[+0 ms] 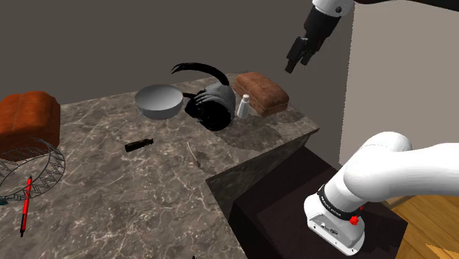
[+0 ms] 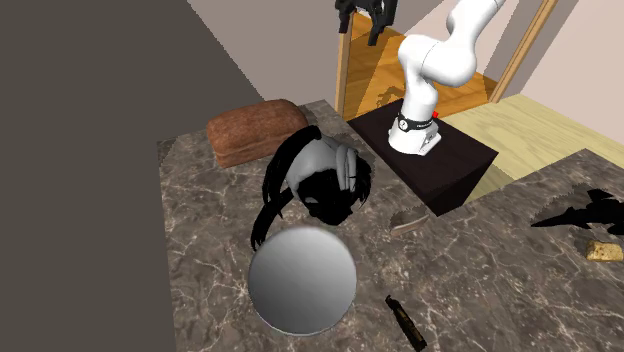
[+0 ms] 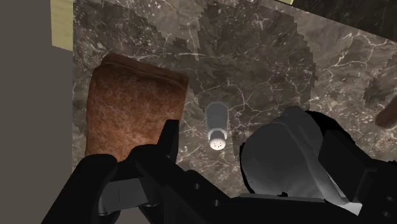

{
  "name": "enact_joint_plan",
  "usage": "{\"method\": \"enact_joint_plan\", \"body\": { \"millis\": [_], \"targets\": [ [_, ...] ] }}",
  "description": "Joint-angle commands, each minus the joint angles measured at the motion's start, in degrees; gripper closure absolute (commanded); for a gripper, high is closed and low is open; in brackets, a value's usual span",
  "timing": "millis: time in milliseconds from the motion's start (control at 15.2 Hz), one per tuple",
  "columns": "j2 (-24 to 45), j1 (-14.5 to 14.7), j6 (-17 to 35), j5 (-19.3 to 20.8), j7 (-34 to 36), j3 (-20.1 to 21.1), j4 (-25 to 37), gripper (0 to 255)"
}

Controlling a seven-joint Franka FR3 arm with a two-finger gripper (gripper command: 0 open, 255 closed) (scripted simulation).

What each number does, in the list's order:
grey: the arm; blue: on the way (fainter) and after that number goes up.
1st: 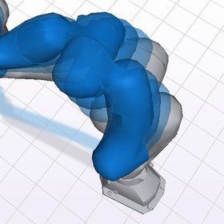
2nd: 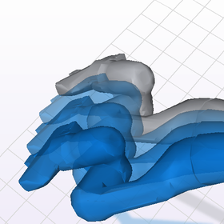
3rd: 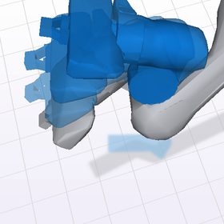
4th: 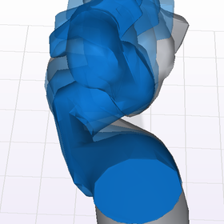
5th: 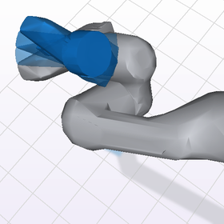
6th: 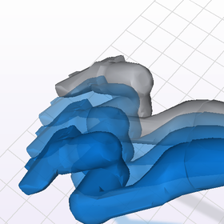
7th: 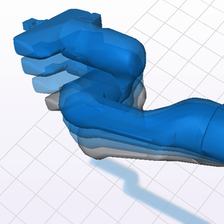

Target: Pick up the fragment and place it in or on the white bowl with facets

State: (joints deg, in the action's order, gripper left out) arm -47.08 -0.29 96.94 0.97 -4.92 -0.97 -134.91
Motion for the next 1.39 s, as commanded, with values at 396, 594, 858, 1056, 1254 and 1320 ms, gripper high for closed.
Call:
{"method": "enact_joint_plan", "body": {
  "millis": [396, 594, 858, 1056, 1254, 1320],
  "targets": [
    [0.7, 1.6, 6.7, -3.9, 9.2, 7.3, -6.1, 0],
    [2.4, 2.4, 10.4, -5.9, 13.8, 11.1, -8.1, 0],
    [6.0, 3.3, 15.6, -8.1, 20.0, 16.5, -9.5, 0],
    [9.8, 3.6, 19.6, -9.4, 24.7, 20.6, -9.7, 0],
    [14.3, 3.5, 23.7, -9.9, 29.7, 24.9, -9.1, 0],
    [16.0, 3.3, 25.0, -9.9, 31.5, 26.3, -8.8, 0]
  ]
}}
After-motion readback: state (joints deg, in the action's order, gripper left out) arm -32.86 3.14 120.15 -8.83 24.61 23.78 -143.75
